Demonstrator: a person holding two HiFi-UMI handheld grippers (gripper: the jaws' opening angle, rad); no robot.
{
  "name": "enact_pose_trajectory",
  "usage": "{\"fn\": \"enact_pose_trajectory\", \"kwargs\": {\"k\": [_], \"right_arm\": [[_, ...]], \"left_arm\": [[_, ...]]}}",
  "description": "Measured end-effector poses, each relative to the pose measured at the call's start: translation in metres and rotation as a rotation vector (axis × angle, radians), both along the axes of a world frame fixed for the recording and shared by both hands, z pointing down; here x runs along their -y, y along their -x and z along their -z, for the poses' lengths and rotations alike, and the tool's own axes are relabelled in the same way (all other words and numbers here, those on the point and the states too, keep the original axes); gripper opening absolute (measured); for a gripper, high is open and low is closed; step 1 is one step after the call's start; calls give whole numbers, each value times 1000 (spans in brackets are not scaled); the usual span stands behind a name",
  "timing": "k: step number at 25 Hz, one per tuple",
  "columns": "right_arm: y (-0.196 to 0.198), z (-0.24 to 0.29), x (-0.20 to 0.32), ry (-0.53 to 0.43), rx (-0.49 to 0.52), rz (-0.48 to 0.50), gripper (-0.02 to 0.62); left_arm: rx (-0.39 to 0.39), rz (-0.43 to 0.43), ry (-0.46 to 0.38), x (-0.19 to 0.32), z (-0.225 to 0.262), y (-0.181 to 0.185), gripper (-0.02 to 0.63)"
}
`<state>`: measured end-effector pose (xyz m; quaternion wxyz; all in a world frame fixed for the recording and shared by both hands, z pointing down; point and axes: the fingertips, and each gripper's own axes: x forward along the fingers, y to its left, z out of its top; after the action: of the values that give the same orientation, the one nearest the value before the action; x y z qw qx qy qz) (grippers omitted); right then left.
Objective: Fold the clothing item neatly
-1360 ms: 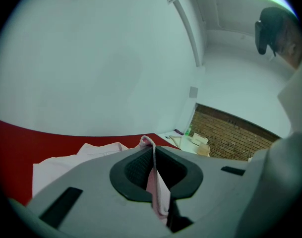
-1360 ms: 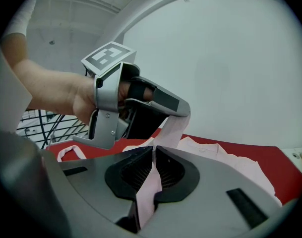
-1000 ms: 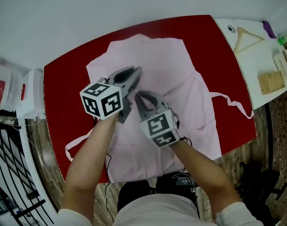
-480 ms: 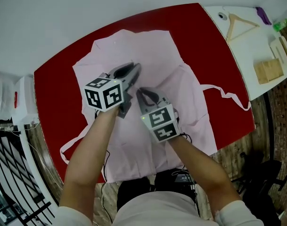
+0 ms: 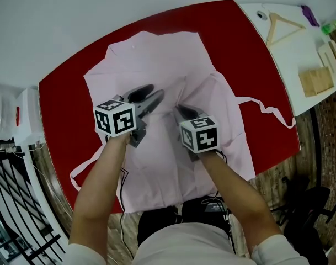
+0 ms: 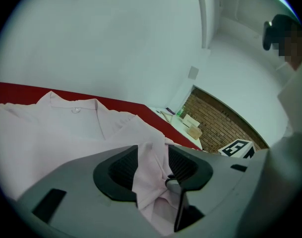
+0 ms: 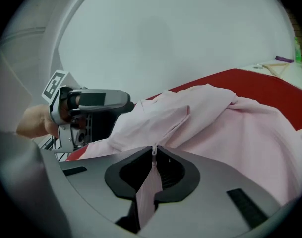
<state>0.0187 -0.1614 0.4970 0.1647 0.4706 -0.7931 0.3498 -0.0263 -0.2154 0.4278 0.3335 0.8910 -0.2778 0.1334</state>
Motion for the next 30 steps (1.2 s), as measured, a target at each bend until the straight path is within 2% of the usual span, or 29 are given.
{"fn": "enact_pose_trajectory", "kwargs": {"k": [4,7,11,15,19,24,26,30], "right_arm": [[-5,0,-6,0,-10,11,34],[-21,2,-8,-6,-32,-39,35],[-35,14,-4,-36,-46,-80,35],[-23,28,6,-83,-43,-44,34],[-4,13,8,-16,-26,9,34],[-23,-20,1,76,-123,-4,32],[-31,-21,-1,59,-188,3,32],[-28,-2,-6,-56,-306,41,34]], "left_arm": [[-24,12,-6,-15,5,15,184],[-47,30,-15,-26,13,29,184],[-95,72,31,-40,17,50,171],[-98,120,33,-50,17,66,152],[-156,178,15,-66,25,80,116],[-192,245,21,-90,26,108,62],[-196,263,24,-101,26,122,51],[-197,309,15,-123,28,153,46]]}}
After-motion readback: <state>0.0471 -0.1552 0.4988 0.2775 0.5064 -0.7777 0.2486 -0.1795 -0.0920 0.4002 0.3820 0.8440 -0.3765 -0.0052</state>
